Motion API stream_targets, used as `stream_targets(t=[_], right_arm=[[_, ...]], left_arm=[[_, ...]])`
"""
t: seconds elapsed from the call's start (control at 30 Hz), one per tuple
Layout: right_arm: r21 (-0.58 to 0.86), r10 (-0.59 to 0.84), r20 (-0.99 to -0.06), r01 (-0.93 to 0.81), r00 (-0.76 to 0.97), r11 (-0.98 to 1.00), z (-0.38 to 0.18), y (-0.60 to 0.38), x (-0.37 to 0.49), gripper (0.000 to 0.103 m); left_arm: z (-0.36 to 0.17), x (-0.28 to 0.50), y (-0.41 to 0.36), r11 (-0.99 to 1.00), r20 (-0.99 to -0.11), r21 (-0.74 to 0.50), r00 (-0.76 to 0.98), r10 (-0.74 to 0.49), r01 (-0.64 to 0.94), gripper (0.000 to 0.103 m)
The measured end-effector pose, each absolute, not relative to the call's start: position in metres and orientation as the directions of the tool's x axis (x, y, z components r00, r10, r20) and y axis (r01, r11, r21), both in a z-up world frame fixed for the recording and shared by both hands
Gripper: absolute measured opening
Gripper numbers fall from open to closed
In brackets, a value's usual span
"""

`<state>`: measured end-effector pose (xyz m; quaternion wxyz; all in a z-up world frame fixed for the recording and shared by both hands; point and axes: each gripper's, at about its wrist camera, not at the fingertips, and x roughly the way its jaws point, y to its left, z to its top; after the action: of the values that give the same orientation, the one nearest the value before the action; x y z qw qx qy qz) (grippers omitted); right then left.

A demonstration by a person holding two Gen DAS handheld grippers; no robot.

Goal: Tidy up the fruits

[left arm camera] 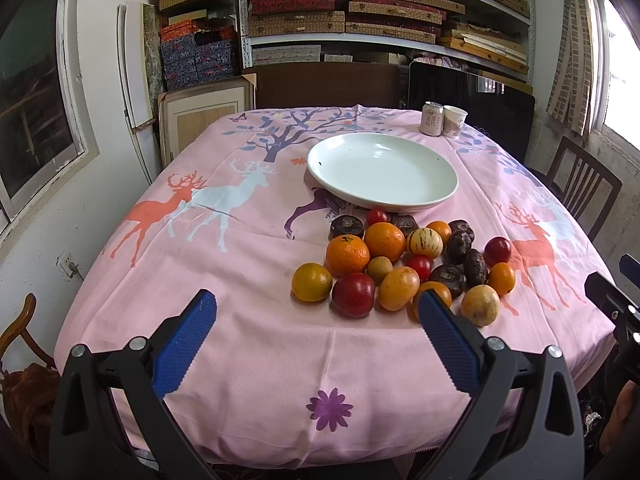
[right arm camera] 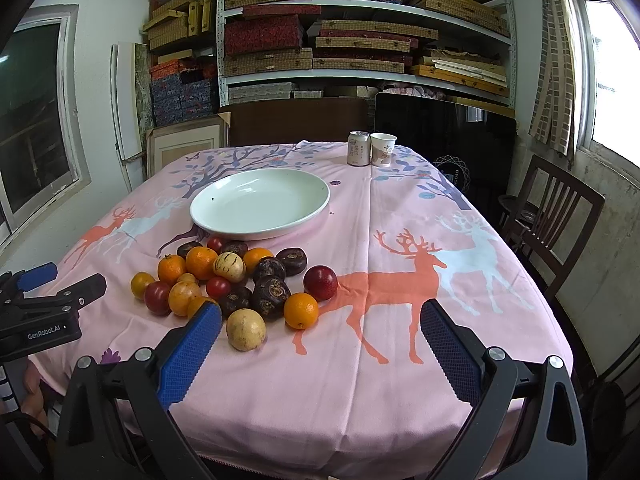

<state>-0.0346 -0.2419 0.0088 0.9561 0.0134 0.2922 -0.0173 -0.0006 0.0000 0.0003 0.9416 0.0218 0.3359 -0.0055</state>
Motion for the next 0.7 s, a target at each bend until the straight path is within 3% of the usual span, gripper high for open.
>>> stream_targets(t=[0.7], right_arm=[[0.014,-0.022,-0.56,0.036,0.828,0.999,0.0057,-0.2378,-0.0351,0.1]], left_arm=[[0.0004,-0.0005,0.0001,0.999,-0.634,0.036,0.773,0.004,0.025,0.099]])
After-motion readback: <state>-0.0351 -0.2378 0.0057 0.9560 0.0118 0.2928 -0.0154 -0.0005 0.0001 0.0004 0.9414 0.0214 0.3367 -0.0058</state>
